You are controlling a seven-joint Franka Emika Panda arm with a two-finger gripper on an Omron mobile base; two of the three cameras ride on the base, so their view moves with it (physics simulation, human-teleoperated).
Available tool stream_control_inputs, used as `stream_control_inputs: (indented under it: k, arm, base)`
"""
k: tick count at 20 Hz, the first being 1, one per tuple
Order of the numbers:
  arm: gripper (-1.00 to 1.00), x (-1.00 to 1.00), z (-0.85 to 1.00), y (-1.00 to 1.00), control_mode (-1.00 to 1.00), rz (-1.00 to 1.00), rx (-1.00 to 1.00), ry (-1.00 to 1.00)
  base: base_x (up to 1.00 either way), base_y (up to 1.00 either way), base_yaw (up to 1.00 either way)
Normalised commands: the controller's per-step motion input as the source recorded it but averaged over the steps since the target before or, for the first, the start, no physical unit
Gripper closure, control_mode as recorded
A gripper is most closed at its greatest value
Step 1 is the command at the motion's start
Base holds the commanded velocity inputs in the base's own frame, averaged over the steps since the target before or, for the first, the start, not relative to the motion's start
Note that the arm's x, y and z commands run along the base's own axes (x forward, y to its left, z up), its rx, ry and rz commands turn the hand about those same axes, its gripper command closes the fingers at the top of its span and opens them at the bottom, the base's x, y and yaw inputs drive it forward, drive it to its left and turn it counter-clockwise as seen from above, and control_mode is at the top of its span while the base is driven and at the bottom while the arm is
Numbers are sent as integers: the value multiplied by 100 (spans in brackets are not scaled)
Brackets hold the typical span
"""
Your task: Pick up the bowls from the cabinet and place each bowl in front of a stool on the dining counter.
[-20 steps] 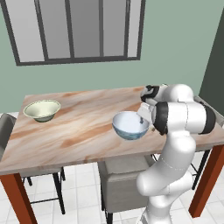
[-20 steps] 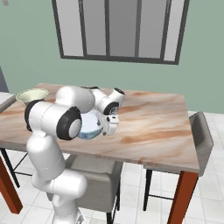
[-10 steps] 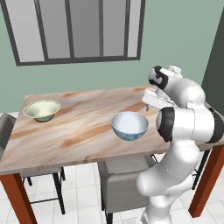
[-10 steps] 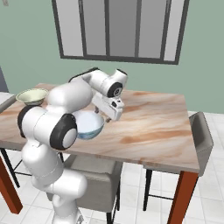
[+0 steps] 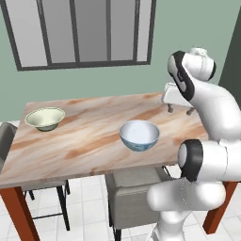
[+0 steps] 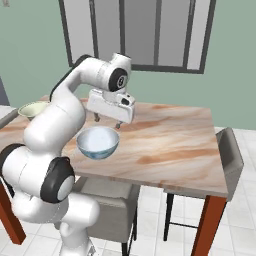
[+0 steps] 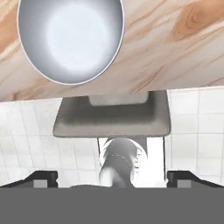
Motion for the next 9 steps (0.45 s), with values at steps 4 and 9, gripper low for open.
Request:
stream_control_inputs:
  k: [4, 9]
  arm:
    - [-100, -100, 64, 56, -100, 32, -17, -9]
    - [-100, -100, 57, 65, -100, 20, -11, -13]
  base:
    - [0, 0, 0]
    - [0, 0, 0]
